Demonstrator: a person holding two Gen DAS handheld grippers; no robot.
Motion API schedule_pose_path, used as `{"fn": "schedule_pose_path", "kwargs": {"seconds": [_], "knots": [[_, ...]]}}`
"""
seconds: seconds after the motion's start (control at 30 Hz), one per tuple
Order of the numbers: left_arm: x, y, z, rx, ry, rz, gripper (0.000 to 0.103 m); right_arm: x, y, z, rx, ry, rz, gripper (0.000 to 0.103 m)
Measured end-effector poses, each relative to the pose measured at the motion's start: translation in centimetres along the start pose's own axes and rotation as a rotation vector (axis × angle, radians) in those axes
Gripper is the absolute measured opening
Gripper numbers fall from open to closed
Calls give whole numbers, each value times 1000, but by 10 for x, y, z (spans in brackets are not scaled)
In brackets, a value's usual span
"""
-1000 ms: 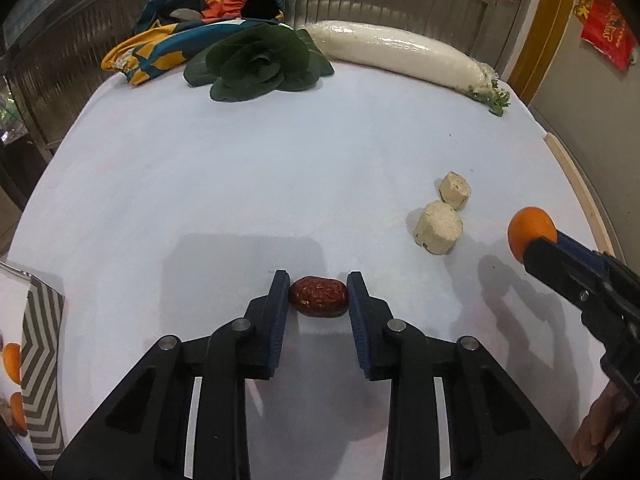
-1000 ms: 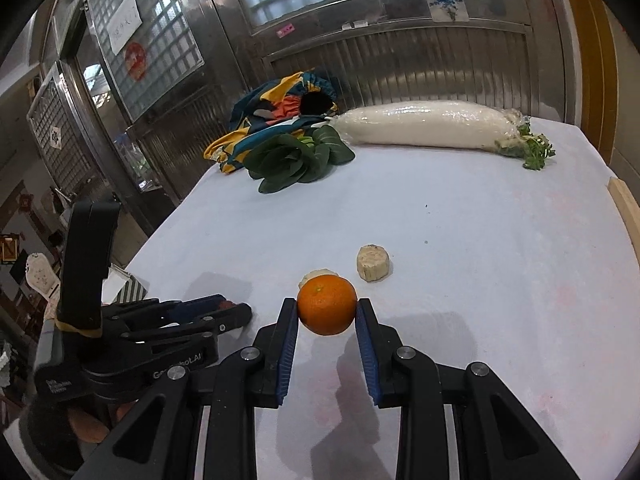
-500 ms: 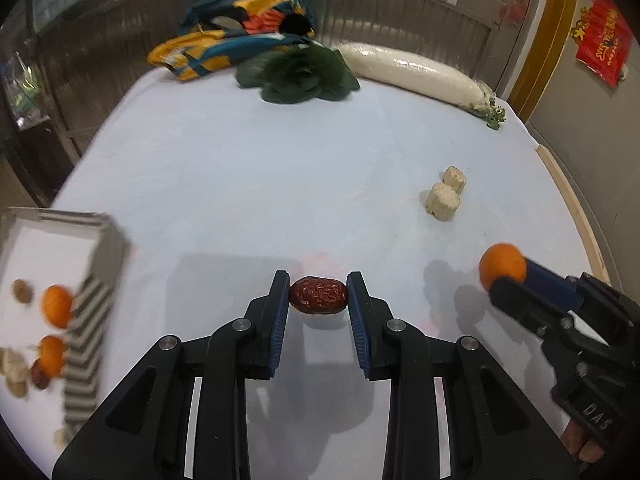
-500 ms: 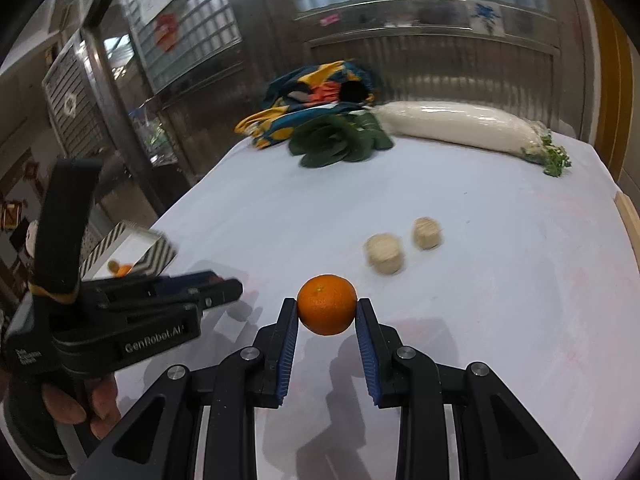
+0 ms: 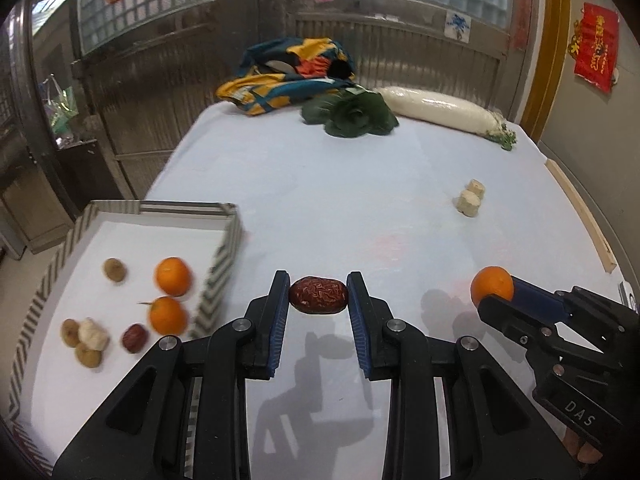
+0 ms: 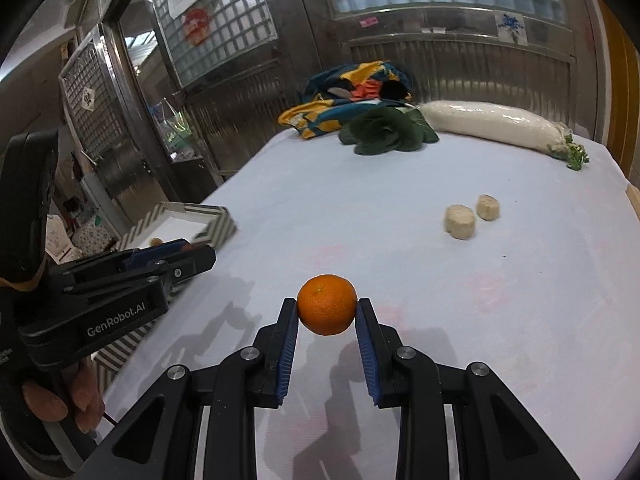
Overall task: Organize fruits
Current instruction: 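Carry the date into the tray and open the left gripper while the right gripper holds the orange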
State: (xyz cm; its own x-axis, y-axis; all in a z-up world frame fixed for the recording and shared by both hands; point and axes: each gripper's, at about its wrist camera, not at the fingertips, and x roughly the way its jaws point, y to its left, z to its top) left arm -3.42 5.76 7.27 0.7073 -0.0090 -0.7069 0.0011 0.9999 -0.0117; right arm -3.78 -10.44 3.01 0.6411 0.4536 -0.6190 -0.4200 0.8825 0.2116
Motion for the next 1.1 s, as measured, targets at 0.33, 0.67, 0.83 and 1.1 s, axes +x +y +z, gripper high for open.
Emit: {"fn": "schedule_pose_path", "kwargs": {"seconds": [0.33,0.67,0.83,1.1], "knots": [[-19,38,-10,-37,-31,42,28,7,47,5,-53,5,41,28],[-32,67,-18,-65,-48,79,28,16,80,9,-105,16,69,28],[-35,81,-22,-83,-46,90,28,22,94,10,-128,24,84,28],[-39,99,-27,-103,-48,107,28,30,116,12,-163,38,109,28]]}}
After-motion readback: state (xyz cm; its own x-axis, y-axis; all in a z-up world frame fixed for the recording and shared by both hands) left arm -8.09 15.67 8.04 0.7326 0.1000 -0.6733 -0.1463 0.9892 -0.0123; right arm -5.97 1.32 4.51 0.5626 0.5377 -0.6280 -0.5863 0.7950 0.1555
